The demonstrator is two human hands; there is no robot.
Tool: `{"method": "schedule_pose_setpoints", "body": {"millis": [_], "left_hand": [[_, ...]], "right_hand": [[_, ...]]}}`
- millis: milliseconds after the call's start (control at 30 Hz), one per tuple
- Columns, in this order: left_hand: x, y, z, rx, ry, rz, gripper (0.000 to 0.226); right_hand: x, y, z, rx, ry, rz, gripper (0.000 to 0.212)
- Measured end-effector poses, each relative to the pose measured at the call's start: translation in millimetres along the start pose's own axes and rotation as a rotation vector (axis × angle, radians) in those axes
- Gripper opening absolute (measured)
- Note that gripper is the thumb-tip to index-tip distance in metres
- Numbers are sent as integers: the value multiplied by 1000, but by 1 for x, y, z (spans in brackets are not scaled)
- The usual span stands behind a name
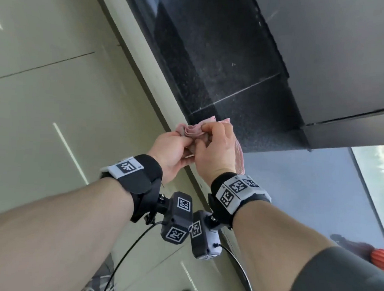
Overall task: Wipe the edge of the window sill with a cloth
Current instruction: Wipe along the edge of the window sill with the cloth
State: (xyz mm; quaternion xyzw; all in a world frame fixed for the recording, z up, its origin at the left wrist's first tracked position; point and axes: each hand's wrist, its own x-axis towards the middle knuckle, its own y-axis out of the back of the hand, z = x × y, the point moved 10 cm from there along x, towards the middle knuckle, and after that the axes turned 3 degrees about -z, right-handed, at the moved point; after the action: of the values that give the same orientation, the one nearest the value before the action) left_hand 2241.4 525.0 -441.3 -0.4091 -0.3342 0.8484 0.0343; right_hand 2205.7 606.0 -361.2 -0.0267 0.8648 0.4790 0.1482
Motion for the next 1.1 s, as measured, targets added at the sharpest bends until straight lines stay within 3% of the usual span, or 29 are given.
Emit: {"method": "schedule_pose_setpoints", "body": {"millis": [233,333,433,533,700,800,867,1100], "left_hand": [[40,-10,48,15,64,-15,27],[57,-20,70,99,104,-20,10],[78,-17,88,84,101,16,22],[96,-24,118,80,64,3,16],[129,-25,169,122,21,39,26],[150,-18,201,76,8,125,13],[165,-16,224,55,15,167,16],[227,-41,297,45,47,40,31]], "right_hand": [[61,1,-22,-26,-8,-34,16],[86,3,-28,-26,-13,-29,6],[119,2,-38,-6,-29,-37,13],[151,5,-46,-36,-76,-74,7],[208,13,-77,-80,-29,-109,14],[246,23,-102,-66,0,-68,22],[274,31,-116,-66,6,-2,29],[381,35,-129,-48,-37,36,6]]}}
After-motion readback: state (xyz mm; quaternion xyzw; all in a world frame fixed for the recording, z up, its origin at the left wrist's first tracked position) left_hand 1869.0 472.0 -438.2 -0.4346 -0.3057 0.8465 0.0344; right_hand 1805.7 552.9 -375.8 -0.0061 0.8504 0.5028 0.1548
